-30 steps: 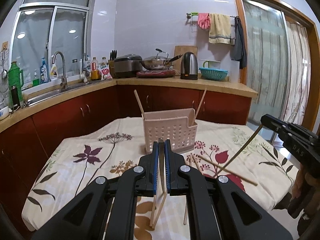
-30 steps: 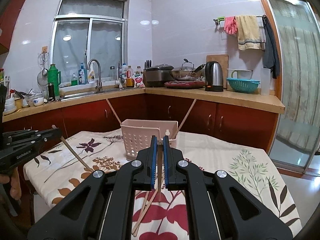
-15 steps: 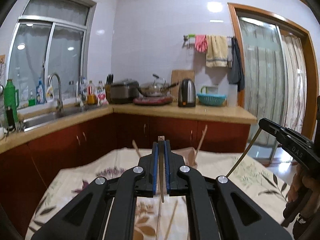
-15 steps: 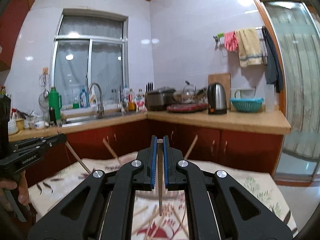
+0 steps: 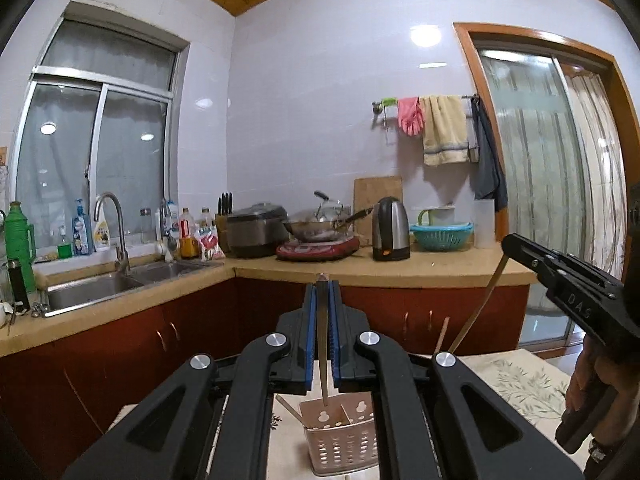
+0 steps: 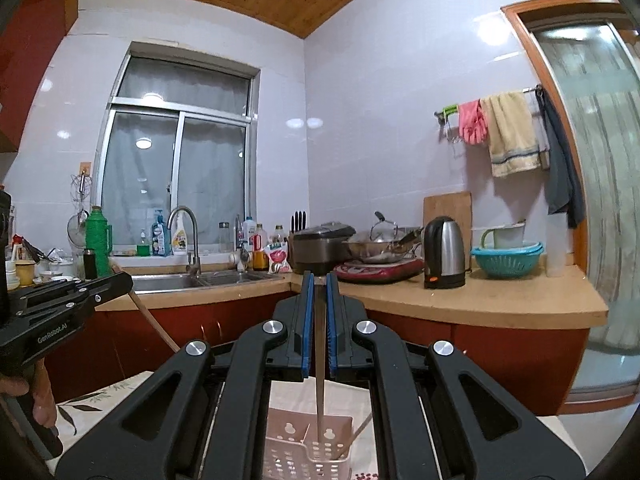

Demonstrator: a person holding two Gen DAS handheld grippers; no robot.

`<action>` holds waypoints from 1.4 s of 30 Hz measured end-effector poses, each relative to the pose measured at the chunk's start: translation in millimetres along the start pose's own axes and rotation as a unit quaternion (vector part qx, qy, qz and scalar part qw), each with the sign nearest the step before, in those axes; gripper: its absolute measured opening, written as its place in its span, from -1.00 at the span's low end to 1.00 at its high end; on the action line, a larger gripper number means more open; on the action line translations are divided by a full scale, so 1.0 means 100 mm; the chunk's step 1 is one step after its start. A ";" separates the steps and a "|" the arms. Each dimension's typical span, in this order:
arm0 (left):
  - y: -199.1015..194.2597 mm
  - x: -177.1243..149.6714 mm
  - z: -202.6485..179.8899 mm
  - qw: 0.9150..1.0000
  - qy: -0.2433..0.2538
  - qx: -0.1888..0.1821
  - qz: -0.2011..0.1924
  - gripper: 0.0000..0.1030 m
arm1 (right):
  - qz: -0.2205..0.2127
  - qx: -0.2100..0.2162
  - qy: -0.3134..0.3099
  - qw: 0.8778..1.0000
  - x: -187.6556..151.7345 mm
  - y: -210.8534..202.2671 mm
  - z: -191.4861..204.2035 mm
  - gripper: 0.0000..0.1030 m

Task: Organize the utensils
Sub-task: 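Lower the left tool's chopstick into the holder while the right tool lowers its own, then open the left tool to release its chopstick while the right tool opens too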

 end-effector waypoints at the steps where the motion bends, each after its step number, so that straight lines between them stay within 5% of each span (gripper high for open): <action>1: 0.04 -0.05 0.01 1.000 -0.003 -0.001 0.006 -0.87 | 0.010 0.000 0.004 1.000 -0.11 0.08 -0.02 -0.87; 14: 0.39 -0.79 0.04 0.995 -0.024 -0.008 0.094 -0.80 | 0.102 -0.015 0.037 0.994 -0.94 0.34 -0.15 -0.83; 16: 0.38 -0.82 0.06 0.995 -0.028 -0.003 0.099 -0.46 | 0.107 -0.017 0.040 0.993 -0.95 0.32 -0.17 -0.76; 19: 0.31 -0.81 0.10 0.995 -0.037 0.004 0.097 -0.06 | 0.100 -0.026 0.040 0.994 -0.89 0.20 -0.18 -0.39; 27: 0.01 -0.76 0.09 0.995 -0.036 0.020 0.096 0.33 | 0.091 -0.041 0.021 0.995 -0.68 -0.18 -0.19 -0.26; 42: -0.77 -1.39 -0.05 0.984 -0.059 0.032 0.162 0.36 | 0.165 -0.056 -0.010 0.985 -1.31 -1.38 -0.12 -0.26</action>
Point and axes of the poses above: each gripper's, at about its wrist camera, not at the fingertips, and y roughly the way its jaws point, z to its left, x to its top, the point moved 6 cm from there along y, roughly the way its jaws point, and after that the axes turned 10 degrees about -z, right-handed, at the moved point
